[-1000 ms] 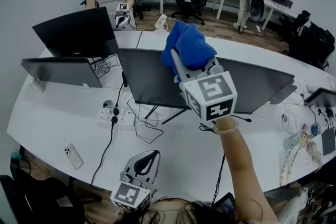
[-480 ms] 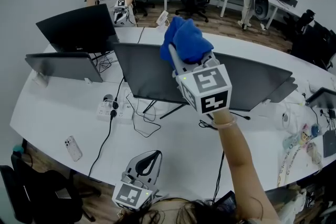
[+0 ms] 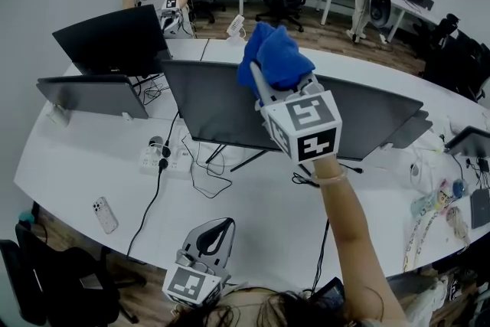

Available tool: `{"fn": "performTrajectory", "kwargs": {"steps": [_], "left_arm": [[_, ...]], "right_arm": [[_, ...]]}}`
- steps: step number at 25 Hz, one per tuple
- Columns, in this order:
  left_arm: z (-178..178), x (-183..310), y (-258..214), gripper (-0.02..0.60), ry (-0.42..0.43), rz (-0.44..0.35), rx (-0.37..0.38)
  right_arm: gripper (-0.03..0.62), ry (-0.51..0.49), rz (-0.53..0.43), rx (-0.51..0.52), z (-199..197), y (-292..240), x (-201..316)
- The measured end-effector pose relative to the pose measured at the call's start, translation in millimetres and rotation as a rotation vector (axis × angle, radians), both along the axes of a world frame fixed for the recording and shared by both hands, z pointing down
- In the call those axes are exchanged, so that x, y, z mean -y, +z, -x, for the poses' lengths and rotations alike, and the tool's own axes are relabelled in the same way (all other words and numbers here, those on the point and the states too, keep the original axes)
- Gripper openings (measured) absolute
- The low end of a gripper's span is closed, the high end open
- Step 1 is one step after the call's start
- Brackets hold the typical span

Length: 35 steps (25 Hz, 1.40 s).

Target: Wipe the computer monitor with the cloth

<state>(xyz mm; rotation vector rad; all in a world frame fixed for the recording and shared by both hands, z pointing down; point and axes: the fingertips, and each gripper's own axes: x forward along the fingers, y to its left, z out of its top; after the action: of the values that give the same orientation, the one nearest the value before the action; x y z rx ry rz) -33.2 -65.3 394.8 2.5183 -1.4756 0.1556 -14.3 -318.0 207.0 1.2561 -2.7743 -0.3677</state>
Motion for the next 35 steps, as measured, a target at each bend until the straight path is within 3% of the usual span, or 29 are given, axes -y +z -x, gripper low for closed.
{"fn": "performTrajectory", "kwargs": {"steps": [35], "left_arm": [[-53,4,-5,0.009,0.045,-0.026,-0.007]], "right_arm": [[0.086,0.028,0.003,-0.023,-57,3,2]]}}
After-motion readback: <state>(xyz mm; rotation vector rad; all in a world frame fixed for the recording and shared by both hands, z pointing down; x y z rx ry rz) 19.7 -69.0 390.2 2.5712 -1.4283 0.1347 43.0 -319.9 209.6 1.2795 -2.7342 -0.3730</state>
